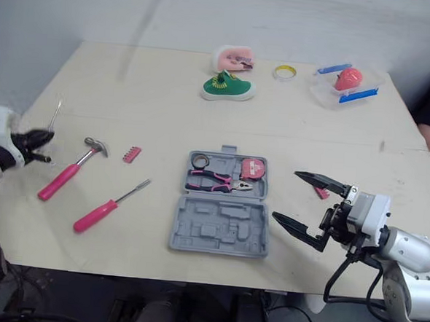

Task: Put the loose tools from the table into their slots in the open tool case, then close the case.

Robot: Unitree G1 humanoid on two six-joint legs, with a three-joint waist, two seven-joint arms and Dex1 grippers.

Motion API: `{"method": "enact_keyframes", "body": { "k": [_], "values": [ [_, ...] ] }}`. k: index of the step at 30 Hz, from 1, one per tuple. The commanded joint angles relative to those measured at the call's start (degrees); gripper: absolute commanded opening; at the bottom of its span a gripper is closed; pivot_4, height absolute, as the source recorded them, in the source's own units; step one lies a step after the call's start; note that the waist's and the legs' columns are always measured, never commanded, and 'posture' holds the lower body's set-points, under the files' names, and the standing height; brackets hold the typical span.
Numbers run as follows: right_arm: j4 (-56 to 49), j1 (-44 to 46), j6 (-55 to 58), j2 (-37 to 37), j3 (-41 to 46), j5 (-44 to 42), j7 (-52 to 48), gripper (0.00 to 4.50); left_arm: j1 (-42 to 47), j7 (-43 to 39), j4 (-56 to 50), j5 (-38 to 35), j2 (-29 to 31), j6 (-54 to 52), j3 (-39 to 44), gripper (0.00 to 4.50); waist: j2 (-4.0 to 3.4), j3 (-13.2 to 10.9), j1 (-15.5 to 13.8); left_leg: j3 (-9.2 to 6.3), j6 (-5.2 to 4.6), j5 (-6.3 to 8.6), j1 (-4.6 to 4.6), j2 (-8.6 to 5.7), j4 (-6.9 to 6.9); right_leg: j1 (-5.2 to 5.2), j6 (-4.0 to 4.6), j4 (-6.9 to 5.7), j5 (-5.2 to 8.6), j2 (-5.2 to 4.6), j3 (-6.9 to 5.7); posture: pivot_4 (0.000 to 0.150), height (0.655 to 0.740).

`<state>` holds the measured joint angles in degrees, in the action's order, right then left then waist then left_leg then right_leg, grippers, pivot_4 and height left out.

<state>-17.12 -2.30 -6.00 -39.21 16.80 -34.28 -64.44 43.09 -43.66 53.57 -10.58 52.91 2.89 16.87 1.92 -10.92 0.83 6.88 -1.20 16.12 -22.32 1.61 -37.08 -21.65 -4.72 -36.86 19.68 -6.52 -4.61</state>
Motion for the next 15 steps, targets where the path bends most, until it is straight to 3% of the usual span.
{"method": "enact_keyframes", "body": {
  "k": [1, 7, 12, 15],
  "values": [
    [1.2, -0.7, -1.6, -1.5, 3.6, -0.3, -1.3, 4.50, -2.9, -10.6, -12.8, -2.6, 0.7, 4.2, -1.7, 0.01, 0.00, 0.0, -0.1, 0.01, -0.02, 0.01, 0.02, -0.01, 0.00, 0.04, -0.01, 0.02, 0.00, -0.01, 0.01, 0.150, 0.7400],
    [3.3, -1.5, -2.2, -2.8, 4.7, 0.5, -2.8, 4.50, -8.0, -21.7, -33.3, -6.6, -0.9, 0.1, -7.2, 0.01, -0.04, 0.0, -0.6, 0.00, 0.00, 0.00, 0.03, 0.02, -0.01, 0.04, -0.01, -0.01, -0.01, 0.01, 0.00, 0.150, 0.7400],
    [2.9, -1.7, -1.1, -3.0, 4.4, 0.8, -1.8, 4.50, -9.3, -24.0, -51.3, -8.3, -3.6, -13.4, -15.9, 0.01, -0.05, 0.0, -0.6, 0.00, -0.01, -0.01, 0.03, 0.01, -0.03, 0.07, -0.01, -0.01, -0.01, 0.03, 0.02, 0.150, 0.7400],
    [0.9, -2.2, 1.0, -3.3, 3.7, 1.1, -0.3, 4.50, -6.1, -23.2, -61.4, -6.4, -6.7, -26.3, -26.1, 0.01, -0.08, 0.0, -0.8, 0.00, -0.01, -0.01, 0.03, 0.01, -0.03, 0.10, -0.01, 0.00, -0.01, 0.06, 0.03, 0.150, 0.7400]
  ]
}}
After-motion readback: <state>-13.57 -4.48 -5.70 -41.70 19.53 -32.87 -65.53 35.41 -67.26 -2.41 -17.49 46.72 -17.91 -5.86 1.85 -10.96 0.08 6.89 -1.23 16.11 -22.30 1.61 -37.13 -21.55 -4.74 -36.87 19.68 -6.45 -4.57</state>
